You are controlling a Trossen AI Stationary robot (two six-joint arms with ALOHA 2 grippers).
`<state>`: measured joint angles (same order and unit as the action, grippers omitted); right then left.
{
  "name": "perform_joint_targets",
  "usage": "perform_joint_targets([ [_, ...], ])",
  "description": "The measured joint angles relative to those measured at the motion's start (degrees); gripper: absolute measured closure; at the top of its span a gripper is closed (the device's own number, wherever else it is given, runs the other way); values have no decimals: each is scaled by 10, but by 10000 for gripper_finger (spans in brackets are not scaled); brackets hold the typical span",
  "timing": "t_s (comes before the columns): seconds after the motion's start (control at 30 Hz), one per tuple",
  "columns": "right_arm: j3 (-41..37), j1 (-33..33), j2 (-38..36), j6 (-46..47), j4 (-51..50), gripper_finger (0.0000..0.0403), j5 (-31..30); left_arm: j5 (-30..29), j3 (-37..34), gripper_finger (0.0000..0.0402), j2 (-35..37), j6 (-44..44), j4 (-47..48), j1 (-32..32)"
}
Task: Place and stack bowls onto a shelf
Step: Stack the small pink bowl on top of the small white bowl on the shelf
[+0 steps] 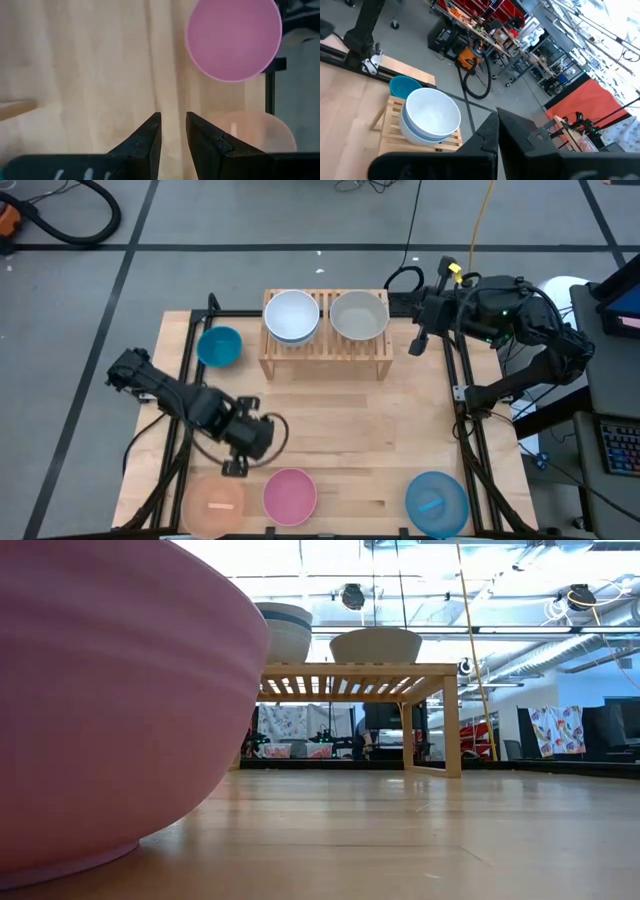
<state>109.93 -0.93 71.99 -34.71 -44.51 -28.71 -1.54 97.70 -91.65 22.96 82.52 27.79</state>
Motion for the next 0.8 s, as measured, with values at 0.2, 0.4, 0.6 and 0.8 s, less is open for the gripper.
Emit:
perform_joint_targets([
  [0.2,0,0,0,10,-22,403,0,-1,-92,307,0,105,-152,24],
  [0.4,0,0,-3,10,-24,403,0,-62,-172,307,0,226,-275,41],
  [0.6,0,0,-16,2,-25,403,0,-76,-231,307,0,299,-358,53],
  [0.8,0,0,-32,-4,-25,403,0,-76,-274,307,0,333,-370,65],
])
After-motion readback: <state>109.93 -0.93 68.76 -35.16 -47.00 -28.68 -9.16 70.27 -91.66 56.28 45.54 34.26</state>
